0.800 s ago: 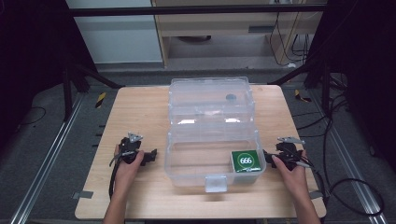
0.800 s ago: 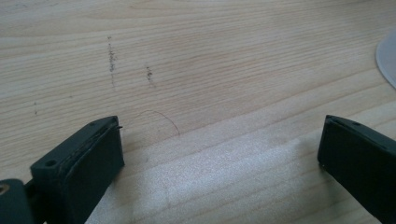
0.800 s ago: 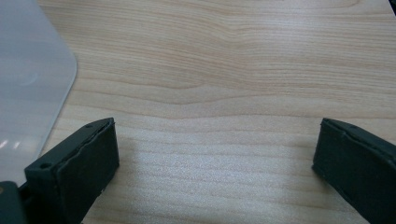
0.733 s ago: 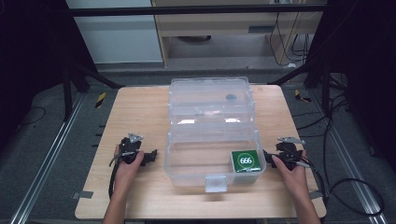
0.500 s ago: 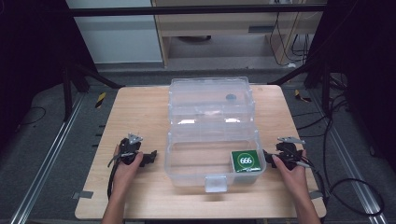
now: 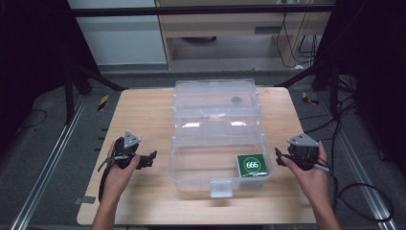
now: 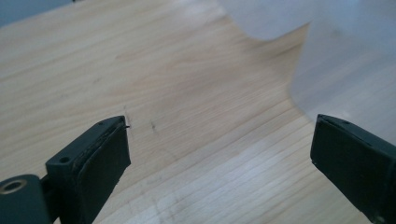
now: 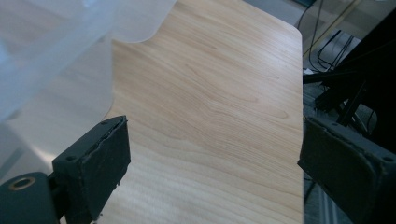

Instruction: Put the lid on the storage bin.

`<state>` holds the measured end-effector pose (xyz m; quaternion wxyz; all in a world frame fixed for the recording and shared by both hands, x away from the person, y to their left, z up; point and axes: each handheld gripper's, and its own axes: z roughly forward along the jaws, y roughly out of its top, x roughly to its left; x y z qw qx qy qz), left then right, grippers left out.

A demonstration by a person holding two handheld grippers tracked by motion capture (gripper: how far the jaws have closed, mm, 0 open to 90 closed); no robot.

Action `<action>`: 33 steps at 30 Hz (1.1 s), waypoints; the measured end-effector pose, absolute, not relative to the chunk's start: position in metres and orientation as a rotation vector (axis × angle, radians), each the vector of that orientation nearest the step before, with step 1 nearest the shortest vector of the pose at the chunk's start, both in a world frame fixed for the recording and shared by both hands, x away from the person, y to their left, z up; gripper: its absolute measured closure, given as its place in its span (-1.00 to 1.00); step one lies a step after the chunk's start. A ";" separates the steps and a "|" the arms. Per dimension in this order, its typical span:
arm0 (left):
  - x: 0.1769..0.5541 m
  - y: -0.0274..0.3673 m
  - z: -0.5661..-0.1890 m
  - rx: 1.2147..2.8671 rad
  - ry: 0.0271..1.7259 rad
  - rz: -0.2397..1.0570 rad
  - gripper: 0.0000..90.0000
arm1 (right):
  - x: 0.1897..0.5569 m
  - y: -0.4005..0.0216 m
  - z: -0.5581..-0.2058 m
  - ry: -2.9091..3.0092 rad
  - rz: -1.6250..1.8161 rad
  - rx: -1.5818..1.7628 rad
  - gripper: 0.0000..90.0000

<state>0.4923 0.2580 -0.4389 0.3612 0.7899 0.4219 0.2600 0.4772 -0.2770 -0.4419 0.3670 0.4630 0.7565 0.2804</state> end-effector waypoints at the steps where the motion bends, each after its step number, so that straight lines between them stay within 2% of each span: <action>1: 0.492 0.258 -0.439 2.035 1.087 0.670 -0.91 | 0.477 -0.277 -0.442 1.944 0.721 1.190 -0.81; 10: 0.475 0.234 -0.394 2.184 0.899 0.640 -0.92 | 0.484 -0.255 -0.366 2.171 0.599 0.979 -0.71; 11: 0.475 0.234 -0.394 2.184 0.899 0.640 -0.92 | 0.484 -0.255 -0.366 2.171 0.599 0.979 -0.71; 12: 0.472 0.226 -0.387 2.222 0.860 0.636 -0.92 | 0.488 -0.248 -0.351 2.198 0.580 0.922 -0.67; 17: 0.468 0.207 -0.377 2.296 0.788 0.612 -0.93 | 0.501 -0.233 -0.322 2.259 0.564 0.825 -0.58; 18: 0.466 0.196 -0.374 2.338 0.752 0.616 -0.93 | 0.509 -0.224 -0.311 2.293 0.540 0.767 -0.51; 21: 0.464 0.185 -0.370 2.365 0.710 0.601 -0.93 | 0.517 -0.216 -0.303 2.323 0.531 0.713 -0.47; 24: 0.460 0.169 -0.360 2.406 0.603 0.570 -0.93 | 0.530 -0.202 -0.287 2.361 0.501 0.635 -0.33; 27: 0.460 0.161 -0.355 2.437 0.567 0.568 -0.93 | 0.535 -0.196 -0.281 2.393 0.494 0.598 -0.26; 33: 0.464 0.146 -0.349 2.497 0.497 0.540 -0.92 | 0.545 -0.180 -0.270 2.449 0.438 0.499 -0.19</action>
